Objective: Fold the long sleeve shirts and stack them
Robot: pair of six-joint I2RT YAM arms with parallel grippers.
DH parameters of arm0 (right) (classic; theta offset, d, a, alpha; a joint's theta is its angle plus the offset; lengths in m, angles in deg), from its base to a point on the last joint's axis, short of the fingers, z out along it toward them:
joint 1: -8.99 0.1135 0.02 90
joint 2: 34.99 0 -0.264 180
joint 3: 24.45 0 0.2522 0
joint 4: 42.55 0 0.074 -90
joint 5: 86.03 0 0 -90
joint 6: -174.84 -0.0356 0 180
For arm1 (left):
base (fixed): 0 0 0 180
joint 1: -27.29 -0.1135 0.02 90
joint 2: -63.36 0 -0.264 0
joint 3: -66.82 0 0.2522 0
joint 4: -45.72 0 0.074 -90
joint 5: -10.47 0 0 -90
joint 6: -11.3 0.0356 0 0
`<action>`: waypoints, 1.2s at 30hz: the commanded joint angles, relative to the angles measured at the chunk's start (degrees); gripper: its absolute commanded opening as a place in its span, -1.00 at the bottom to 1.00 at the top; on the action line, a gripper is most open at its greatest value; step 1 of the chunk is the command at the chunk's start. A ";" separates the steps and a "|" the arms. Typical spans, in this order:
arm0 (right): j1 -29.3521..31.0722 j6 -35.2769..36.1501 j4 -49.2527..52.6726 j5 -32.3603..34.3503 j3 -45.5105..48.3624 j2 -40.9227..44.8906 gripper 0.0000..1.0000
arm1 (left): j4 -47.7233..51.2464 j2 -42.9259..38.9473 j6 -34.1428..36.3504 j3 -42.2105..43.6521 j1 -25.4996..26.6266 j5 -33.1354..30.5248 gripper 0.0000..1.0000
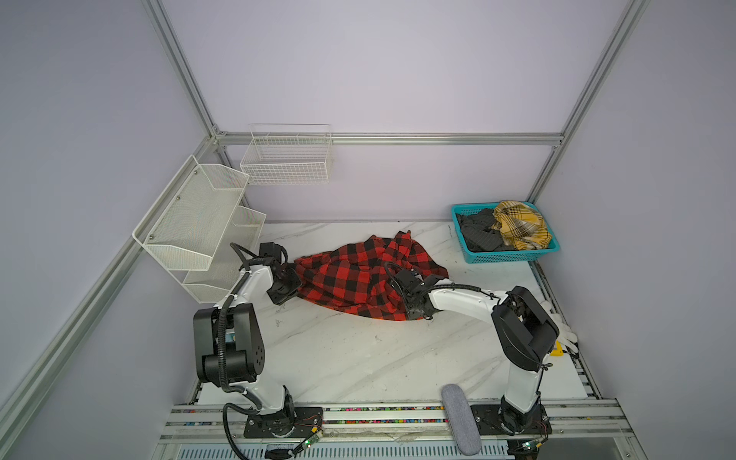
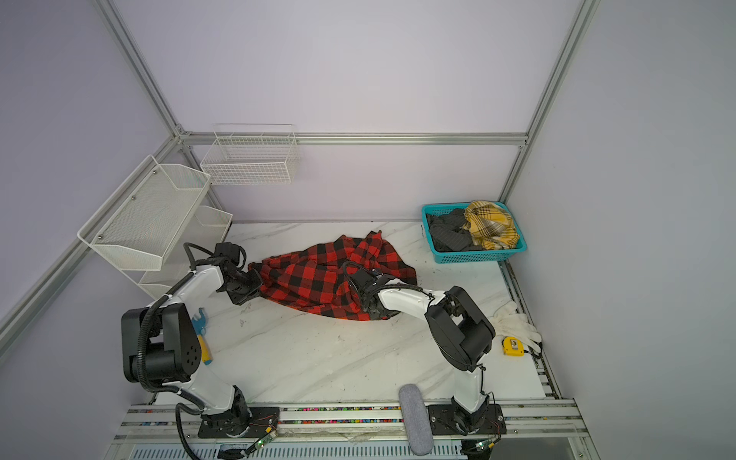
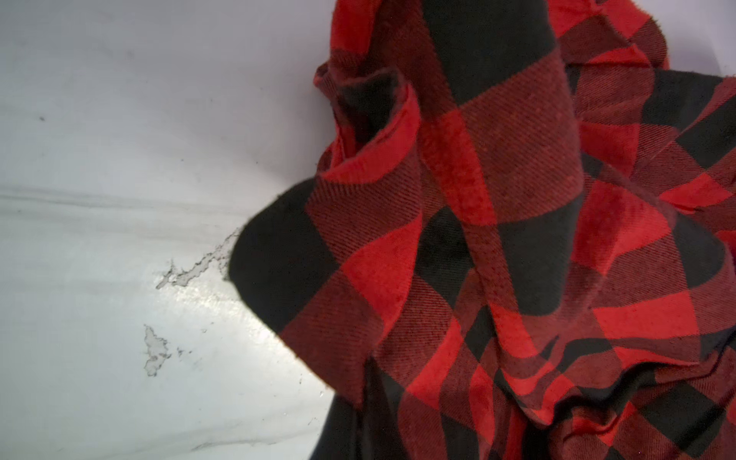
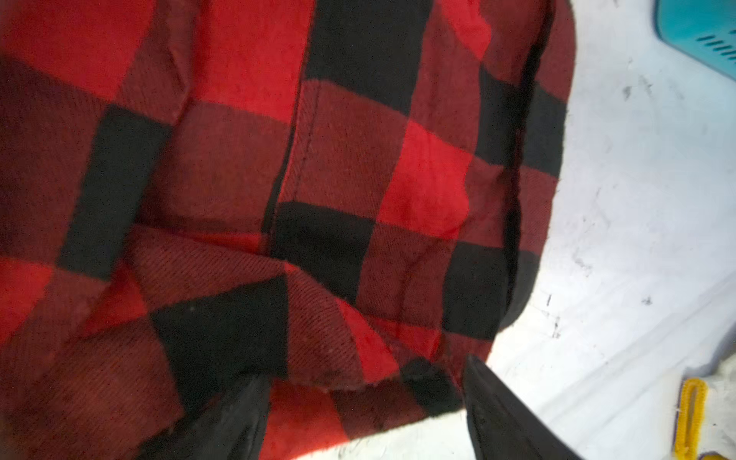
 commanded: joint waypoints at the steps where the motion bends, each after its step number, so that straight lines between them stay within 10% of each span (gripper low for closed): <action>1: -0.02 0.65 1.94 4.45 -2.53 -1.36 0.56 | 0.36 -0.25 2.06 -5.13 -0.40 -1.68 -1.00; 16: -3.90 9.29 -7.20 -9.78 -4.04 -2.33 -0.30 | 0.78 0.94 3.02 -5.45 -0.38 -3.11 -1.00; 21: -4.28 9.17 -8.13 -10.83 -3.02 -1.81 -1.00 | 0.79 1.11 2.96 -4.96 -0.38 -3.80 -1.00; 31: -6.21 1.47 -6.88 -19.02 -7.50 15.70 -1.00 | 4.29 1.37 1.97 -8.59 -0.47 -3.29 -0.98; 36: -10.87 -0.61 -6.76 -24.41 -10.78 20.13 -1.00 | 5.80 1.12 0.98 -13.20 0.20 -2.98 -0.06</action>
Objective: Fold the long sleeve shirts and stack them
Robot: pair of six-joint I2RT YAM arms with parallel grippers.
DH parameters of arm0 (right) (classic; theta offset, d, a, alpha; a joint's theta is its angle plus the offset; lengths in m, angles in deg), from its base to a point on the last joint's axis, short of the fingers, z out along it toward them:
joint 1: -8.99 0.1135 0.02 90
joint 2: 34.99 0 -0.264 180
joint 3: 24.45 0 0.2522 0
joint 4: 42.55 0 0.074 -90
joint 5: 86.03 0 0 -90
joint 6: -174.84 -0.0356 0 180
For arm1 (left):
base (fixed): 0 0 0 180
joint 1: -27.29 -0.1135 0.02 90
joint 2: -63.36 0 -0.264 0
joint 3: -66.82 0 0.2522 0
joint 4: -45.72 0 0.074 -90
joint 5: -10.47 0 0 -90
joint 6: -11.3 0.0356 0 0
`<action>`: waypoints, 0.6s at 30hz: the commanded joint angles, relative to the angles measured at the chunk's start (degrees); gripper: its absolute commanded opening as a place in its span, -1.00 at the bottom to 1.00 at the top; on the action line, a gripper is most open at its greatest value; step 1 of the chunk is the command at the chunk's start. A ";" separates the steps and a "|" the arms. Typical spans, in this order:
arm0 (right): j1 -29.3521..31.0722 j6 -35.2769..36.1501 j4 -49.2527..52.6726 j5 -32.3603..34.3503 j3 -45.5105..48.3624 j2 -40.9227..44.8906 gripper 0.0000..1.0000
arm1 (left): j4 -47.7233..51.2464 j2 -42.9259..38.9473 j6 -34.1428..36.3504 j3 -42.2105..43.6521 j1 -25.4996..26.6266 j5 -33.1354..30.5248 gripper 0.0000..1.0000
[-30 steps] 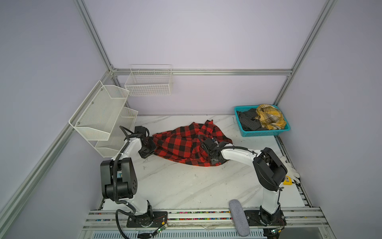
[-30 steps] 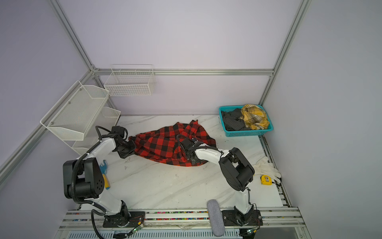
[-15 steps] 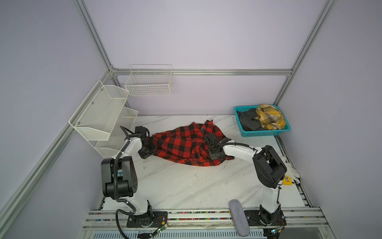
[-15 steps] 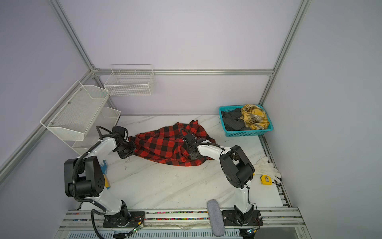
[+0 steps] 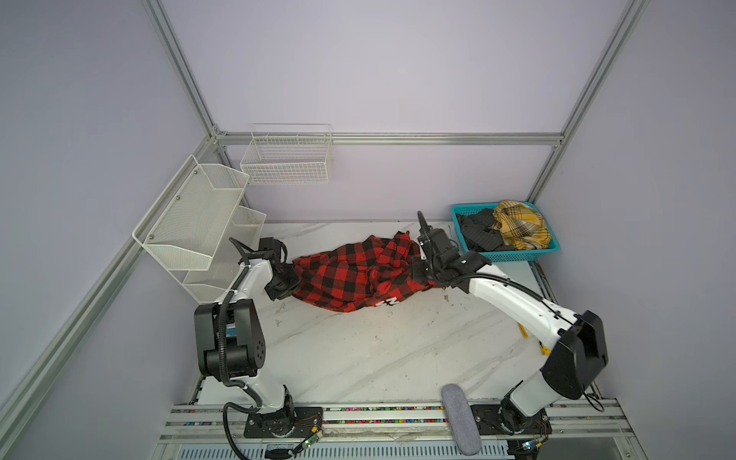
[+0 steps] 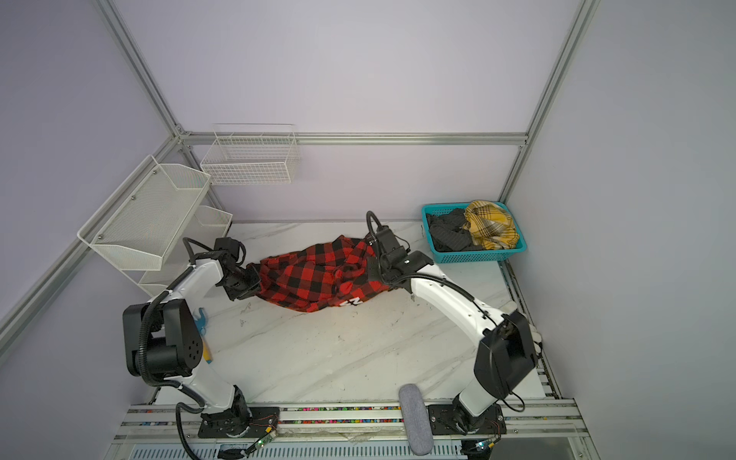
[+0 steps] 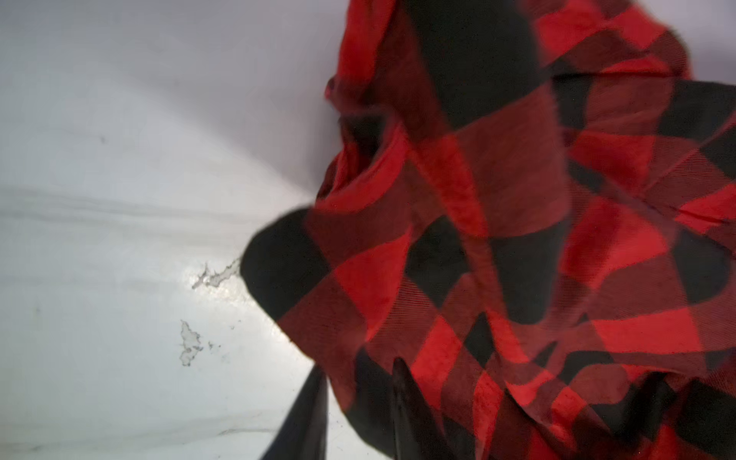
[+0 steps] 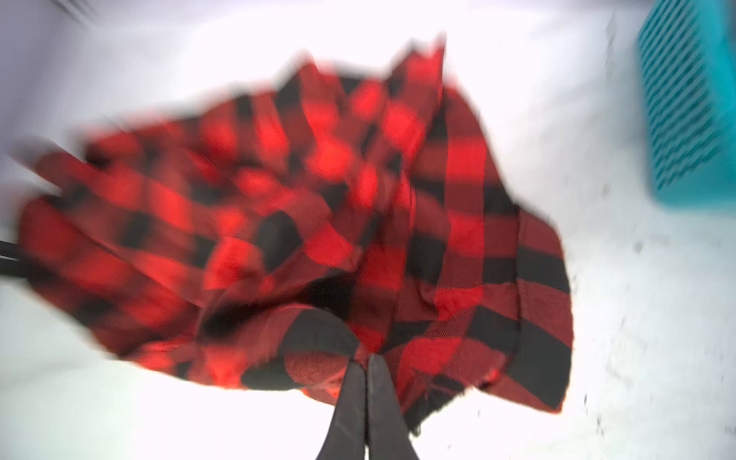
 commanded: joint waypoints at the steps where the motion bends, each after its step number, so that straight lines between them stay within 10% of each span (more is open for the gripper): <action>1: -2.68 -2.88 0.59 -4.42 -0.99 0.87 -1.00 | 1.13 -0.98 -0.49 -6.73 0.37 -0.41 0.04; 18: -3.01 -7.75 -2.67 -8.42 7.12 0.96 -1.00 | -10.51 -14.87 -16.51 23.16 -0.63 11.14 0.57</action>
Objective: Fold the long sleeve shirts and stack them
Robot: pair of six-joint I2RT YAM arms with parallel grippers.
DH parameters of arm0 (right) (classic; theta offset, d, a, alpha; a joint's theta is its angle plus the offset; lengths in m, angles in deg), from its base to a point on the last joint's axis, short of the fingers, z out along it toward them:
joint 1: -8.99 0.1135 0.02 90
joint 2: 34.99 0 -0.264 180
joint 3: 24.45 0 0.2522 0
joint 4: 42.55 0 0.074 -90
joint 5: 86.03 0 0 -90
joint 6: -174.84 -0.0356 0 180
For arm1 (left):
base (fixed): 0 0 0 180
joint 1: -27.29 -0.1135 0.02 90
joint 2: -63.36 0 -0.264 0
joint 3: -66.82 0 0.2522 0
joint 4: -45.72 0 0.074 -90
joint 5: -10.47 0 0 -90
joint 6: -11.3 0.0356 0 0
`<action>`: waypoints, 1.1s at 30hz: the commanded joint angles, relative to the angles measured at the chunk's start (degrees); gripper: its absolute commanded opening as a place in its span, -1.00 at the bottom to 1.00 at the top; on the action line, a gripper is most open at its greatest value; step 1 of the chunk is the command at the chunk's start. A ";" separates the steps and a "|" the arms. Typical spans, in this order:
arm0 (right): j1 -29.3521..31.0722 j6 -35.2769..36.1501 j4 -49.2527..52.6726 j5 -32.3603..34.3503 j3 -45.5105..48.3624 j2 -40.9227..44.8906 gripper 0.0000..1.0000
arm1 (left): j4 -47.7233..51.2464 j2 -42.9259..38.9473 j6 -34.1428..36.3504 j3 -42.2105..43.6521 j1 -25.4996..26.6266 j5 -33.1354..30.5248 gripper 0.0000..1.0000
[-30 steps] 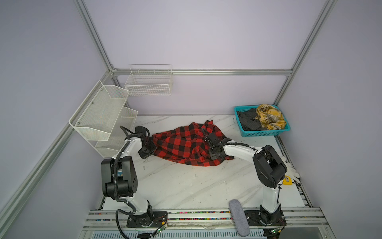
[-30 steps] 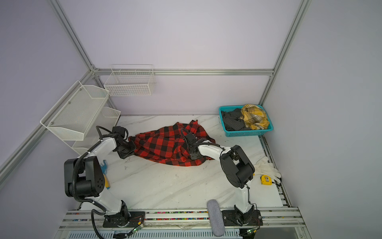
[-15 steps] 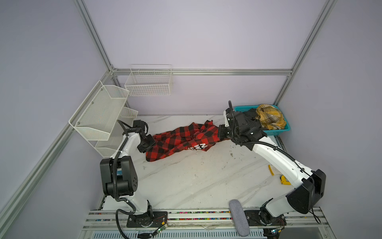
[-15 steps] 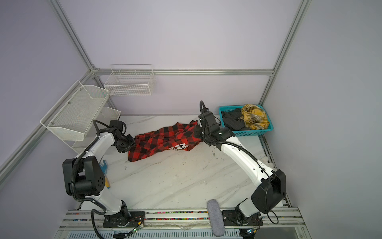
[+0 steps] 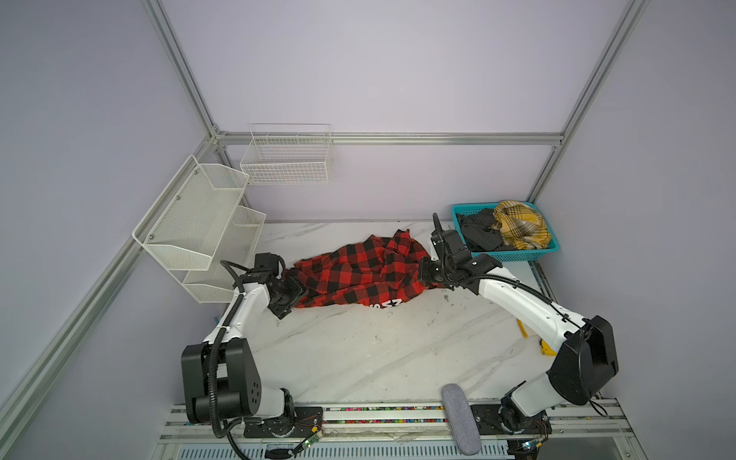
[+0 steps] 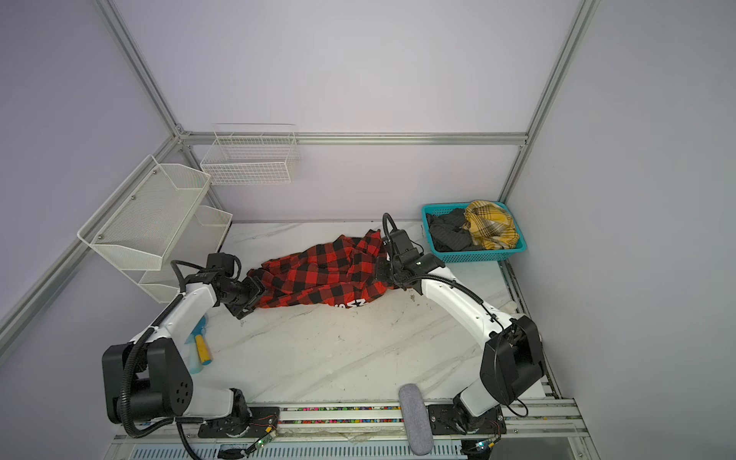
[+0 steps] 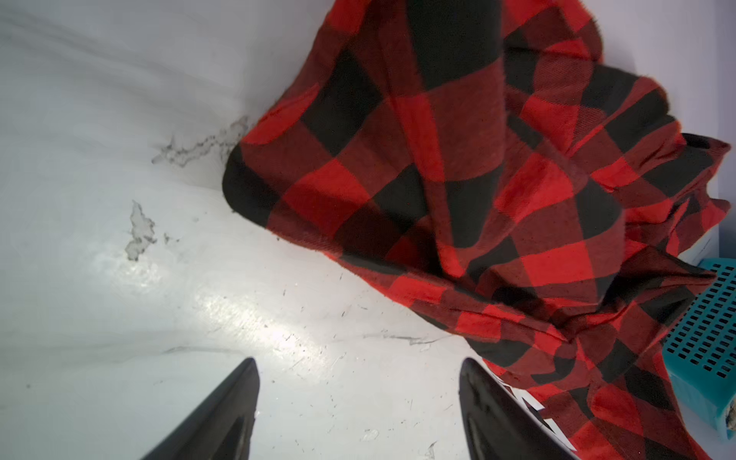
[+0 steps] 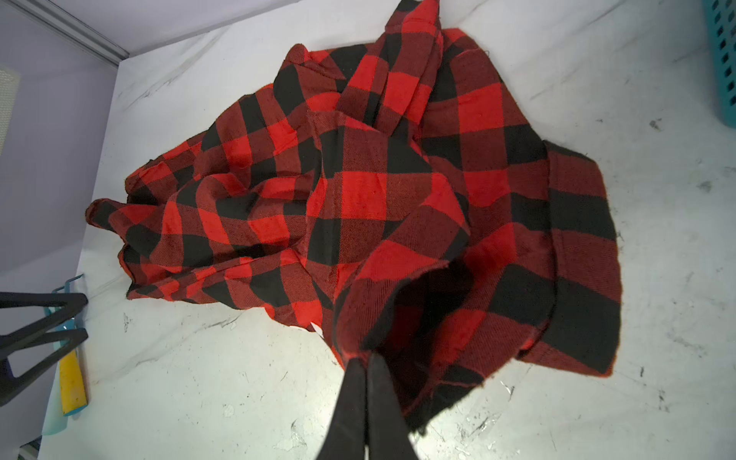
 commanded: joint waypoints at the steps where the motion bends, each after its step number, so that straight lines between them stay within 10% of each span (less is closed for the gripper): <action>1: 0.28 -1.25 -0.85 -0.49 -0.10 0.53 -1.00 | -6.48 0.53 -5.30 6.32 -1.46 4.18 0.58; 13: 0.27 -0.64 -0.76 -2.43 0.95 2.66 -1.00 | -15.94 6.20 -9.39 4.46 -5.75 5.48 0.52; 29: 0.20 -1.39 -0.06 -1.88 0.52 3.80 -1.00 | -13.74 13.51 -6.06 1.68 -7.62 1.09 -0.31; 33: 0.19 -1.52 0.11 -2.11 0.65 4.22 -1.00 | -13.57 16.06 -5.71 -1.53 -7.60 2.82 -0.15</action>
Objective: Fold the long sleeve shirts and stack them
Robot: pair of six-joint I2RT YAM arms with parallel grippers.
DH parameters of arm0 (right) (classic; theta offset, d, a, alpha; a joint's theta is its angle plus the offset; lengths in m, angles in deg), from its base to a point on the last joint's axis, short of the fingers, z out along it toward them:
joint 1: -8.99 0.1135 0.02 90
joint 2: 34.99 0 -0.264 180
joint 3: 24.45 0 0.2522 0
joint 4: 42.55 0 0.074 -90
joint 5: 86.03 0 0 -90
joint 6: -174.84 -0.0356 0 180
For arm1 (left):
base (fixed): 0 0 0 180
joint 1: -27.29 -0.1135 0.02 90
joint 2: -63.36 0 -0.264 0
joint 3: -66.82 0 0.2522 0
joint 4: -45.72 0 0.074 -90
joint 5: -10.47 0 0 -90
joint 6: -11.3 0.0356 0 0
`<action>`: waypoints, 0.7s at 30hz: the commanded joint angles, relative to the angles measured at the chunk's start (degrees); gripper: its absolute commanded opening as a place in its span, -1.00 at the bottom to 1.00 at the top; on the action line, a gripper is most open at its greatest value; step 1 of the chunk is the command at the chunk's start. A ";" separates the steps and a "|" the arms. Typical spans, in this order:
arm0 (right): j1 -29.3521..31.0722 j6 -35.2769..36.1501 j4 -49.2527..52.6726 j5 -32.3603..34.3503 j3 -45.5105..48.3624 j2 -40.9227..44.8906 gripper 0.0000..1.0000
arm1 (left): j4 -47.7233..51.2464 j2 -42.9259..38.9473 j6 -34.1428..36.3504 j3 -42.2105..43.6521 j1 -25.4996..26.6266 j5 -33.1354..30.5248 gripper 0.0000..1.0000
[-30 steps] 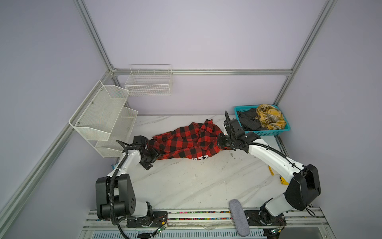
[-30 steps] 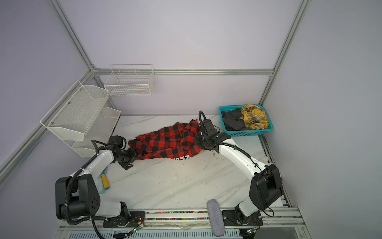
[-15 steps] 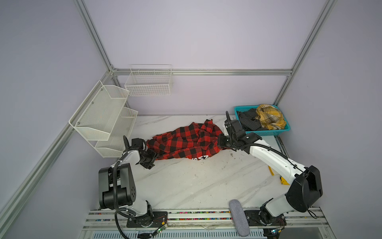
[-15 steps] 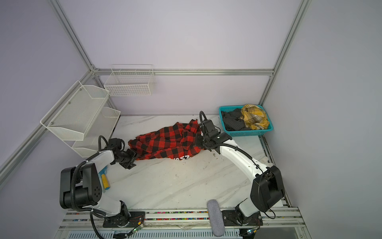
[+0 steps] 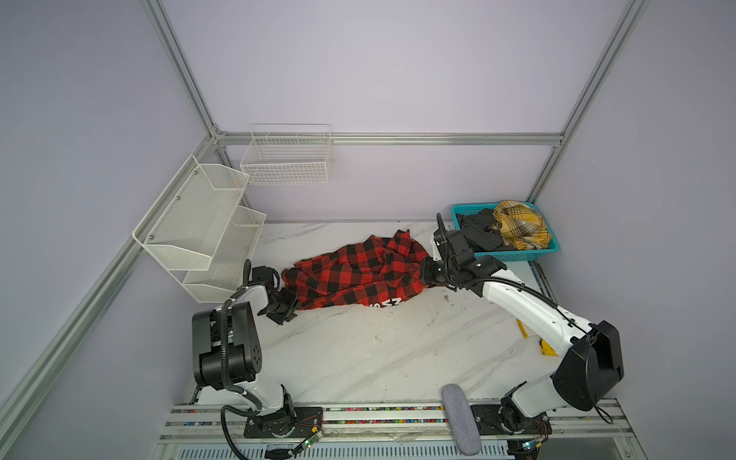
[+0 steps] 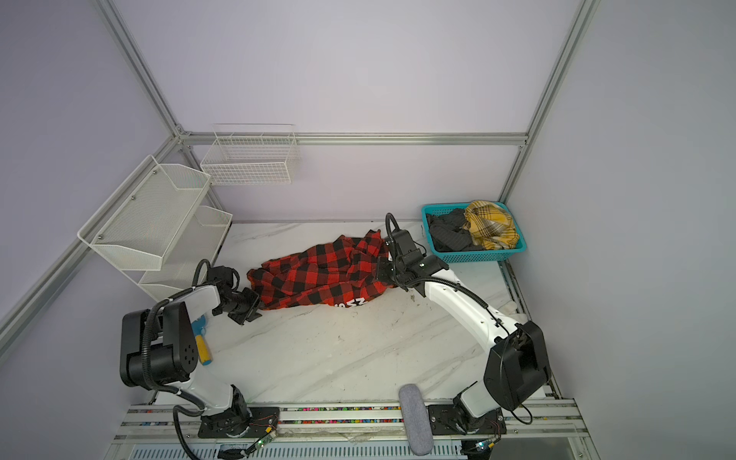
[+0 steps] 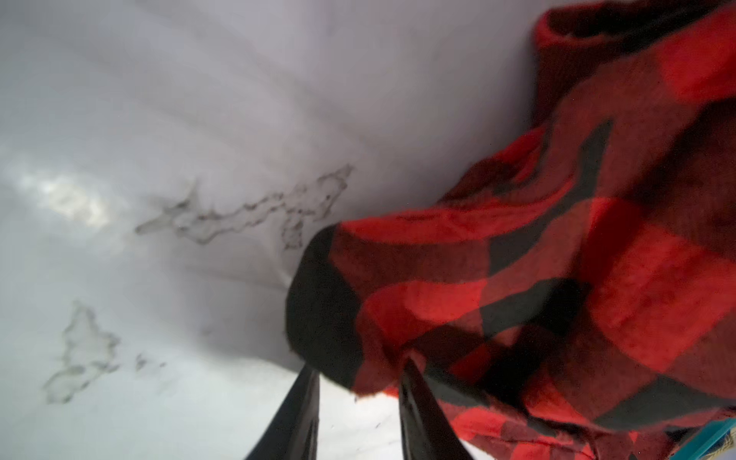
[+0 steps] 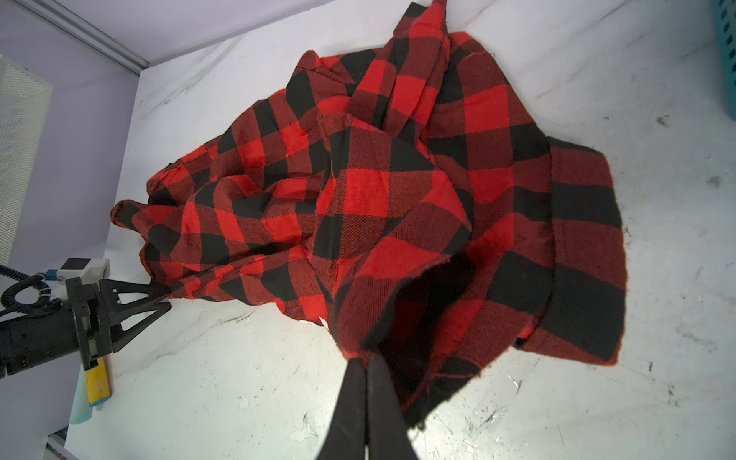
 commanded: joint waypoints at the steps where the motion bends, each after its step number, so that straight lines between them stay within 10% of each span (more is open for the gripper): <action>1: 0.14 -0.73 0.40 -0.25 -0.17 2.10 -1.00 | -0.98 1.86 0.28 -4.50 -0.95 -1.92 0.00; 5: 0.16 -0.64 0.55 -0.28 0.19 2.36 -1.00 | -1.34 -1.82 -0.72 -3.86 -0.99 -2.71 0.21; 21: -1.22 -0.41 0.35 -0.18 -0.26 2.04 -1.00 | 3.25 1.20 1.70 -10.69 0.62 -5.91 -1.00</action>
